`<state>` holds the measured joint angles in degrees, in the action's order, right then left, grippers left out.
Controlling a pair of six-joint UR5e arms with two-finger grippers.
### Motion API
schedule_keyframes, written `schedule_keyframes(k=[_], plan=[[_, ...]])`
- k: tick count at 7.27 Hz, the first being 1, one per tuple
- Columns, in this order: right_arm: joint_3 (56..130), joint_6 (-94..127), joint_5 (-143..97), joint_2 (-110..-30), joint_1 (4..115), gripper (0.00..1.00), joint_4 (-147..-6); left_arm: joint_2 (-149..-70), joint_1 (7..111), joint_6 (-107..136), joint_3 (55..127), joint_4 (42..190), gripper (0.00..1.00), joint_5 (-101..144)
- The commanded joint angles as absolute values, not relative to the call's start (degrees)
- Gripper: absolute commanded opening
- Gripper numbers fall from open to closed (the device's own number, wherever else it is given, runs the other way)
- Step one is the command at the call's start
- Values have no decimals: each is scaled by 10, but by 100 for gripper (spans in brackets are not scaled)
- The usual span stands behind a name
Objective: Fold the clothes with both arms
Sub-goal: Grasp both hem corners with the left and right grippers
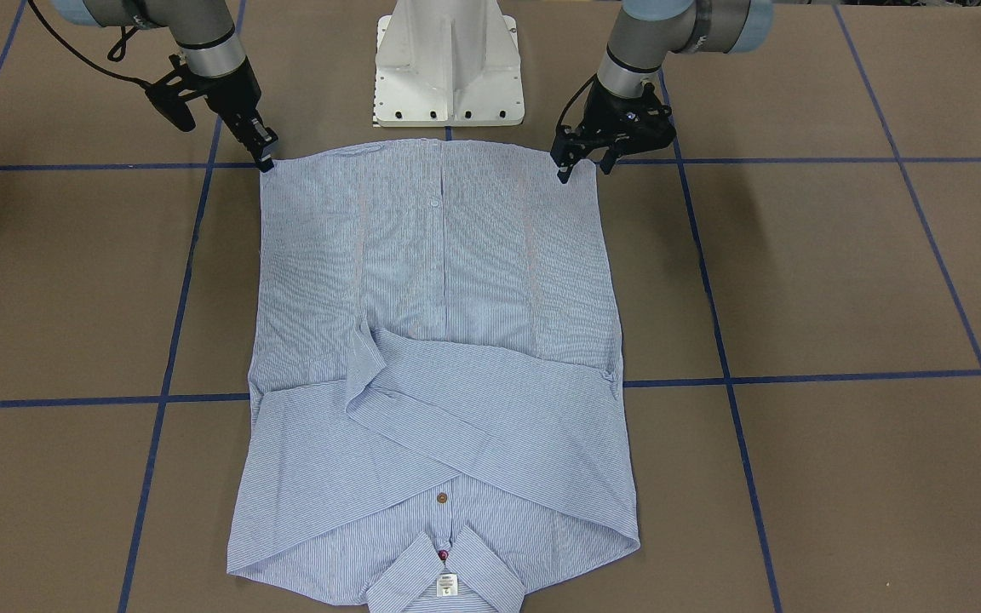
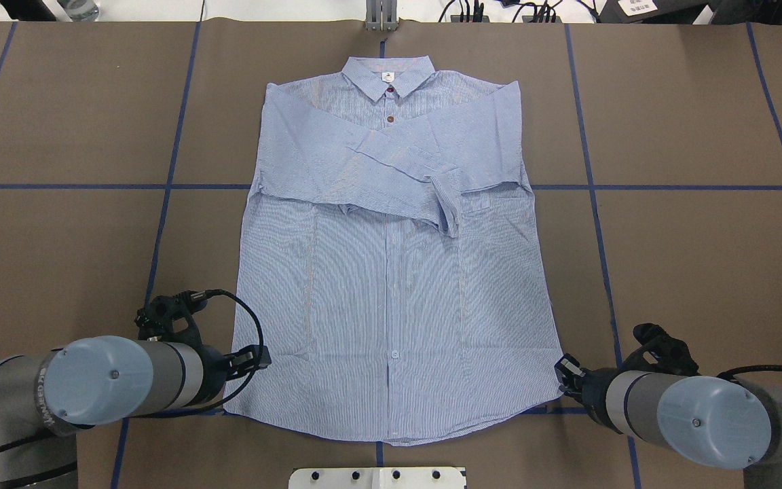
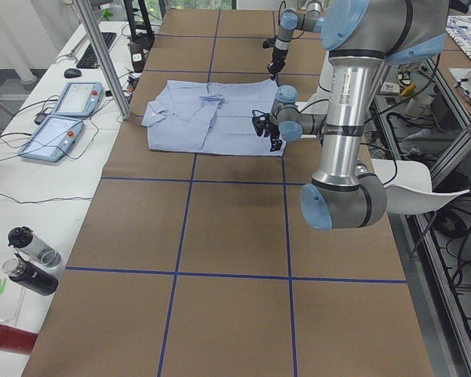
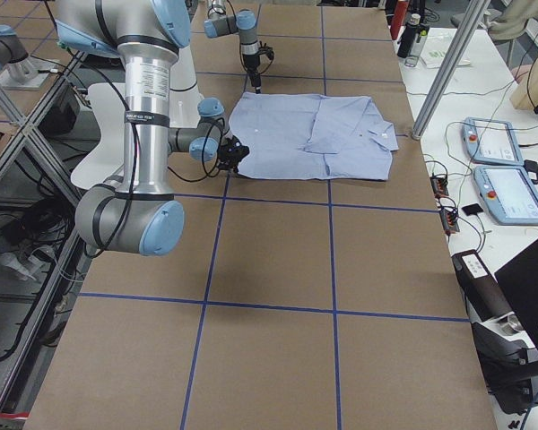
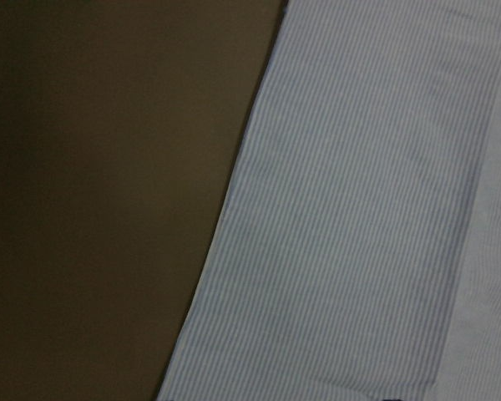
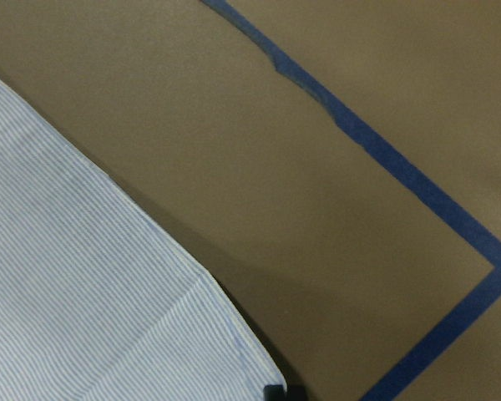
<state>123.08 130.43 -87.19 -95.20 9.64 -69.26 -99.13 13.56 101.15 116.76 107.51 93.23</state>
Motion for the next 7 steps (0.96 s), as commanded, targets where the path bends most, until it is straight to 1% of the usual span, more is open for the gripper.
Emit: schedule_keyframes(k=[1,3,7], plan=[[1231,1304,-872,-952,98,0,-693,-987,91,1032,1167,1060,78,918],[1231,1304,-873,-952,100,0,-693,-986,90,1034,1167,1060,70,918],[1235,1304,-873,-953,101,0,-693,-983,91,1033,1160,1059,62,918]])
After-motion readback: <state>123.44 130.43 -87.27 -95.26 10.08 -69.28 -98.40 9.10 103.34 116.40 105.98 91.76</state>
